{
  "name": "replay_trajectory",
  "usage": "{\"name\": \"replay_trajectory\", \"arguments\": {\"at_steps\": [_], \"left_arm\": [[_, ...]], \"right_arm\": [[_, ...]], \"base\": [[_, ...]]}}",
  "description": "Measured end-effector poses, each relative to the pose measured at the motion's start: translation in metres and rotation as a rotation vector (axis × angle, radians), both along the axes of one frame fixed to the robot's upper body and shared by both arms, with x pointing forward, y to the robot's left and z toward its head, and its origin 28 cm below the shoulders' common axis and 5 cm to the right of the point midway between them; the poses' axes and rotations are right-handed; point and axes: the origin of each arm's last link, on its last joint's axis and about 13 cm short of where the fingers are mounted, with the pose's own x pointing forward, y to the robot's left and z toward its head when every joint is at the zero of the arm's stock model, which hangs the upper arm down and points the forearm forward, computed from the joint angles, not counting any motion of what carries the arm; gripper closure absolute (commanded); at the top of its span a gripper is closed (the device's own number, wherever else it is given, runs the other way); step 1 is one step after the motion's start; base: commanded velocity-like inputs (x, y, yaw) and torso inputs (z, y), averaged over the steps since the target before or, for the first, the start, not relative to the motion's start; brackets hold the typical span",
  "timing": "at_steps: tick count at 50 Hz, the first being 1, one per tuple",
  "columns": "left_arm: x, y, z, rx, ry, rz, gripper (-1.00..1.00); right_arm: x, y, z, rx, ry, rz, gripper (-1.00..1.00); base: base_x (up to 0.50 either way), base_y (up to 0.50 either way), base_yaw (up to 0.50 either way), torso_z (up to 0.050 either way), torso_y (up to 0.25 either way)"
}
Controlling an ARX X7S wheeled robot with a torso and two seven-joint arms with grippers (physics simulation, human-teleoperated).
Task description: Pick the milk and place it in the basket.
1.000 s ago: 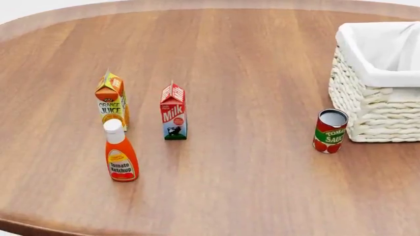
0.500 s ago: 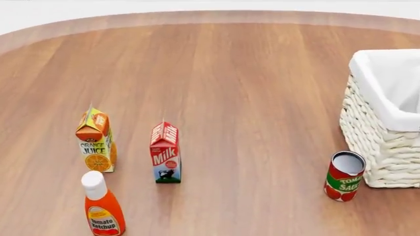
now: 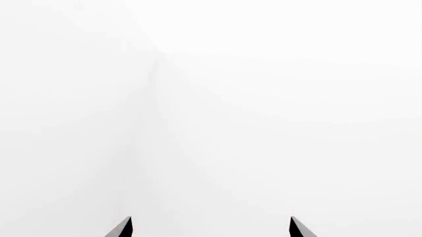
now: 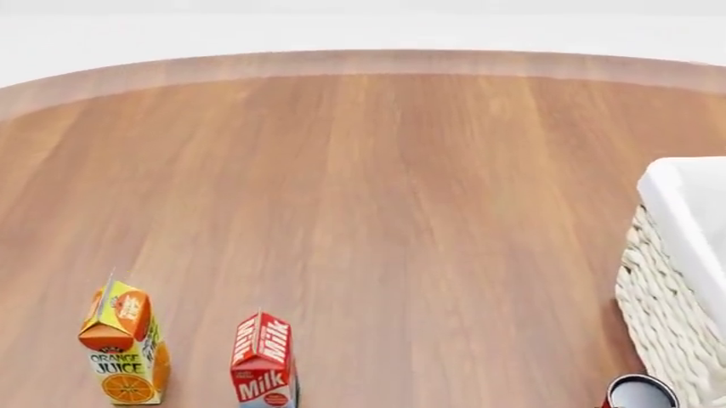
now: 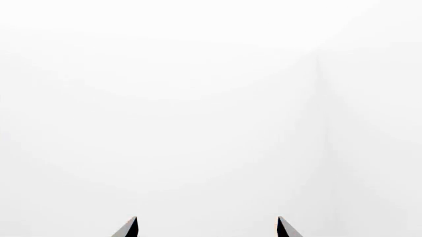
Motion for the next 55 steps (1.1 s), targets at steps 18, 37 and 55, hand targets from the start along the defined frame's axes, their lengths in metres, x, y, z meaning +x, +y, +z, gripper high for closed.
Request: {"name": "replay_trajectory", "arguments": {"at_steps": [18,37,55], "left_arm": [[0.000,0.000,0.000,0.002,0.000,-0.001,-1.00],[0.000,0.000,0.000,0.002,0.001,-0.001,-1.00],[0.000,0.000,0.000,0.004,0.002,0.000,-1.00]], "right_arm": [[0.000,0.001,0.000,-0.008,0.001,0.007,-1.00],[0.002,0.003,-0.002,-0.026,0.010,0.019,-1.00],[0.015,0.000,-0.001,-0.114,0.093,0.151,-1.00]], "base": [[0.50,0.00,0.00,0.000,0.001],[0.22,0.00,0.00,0.000,0.001],[0.00,0.00,0.00,0.000,0.000]]}}
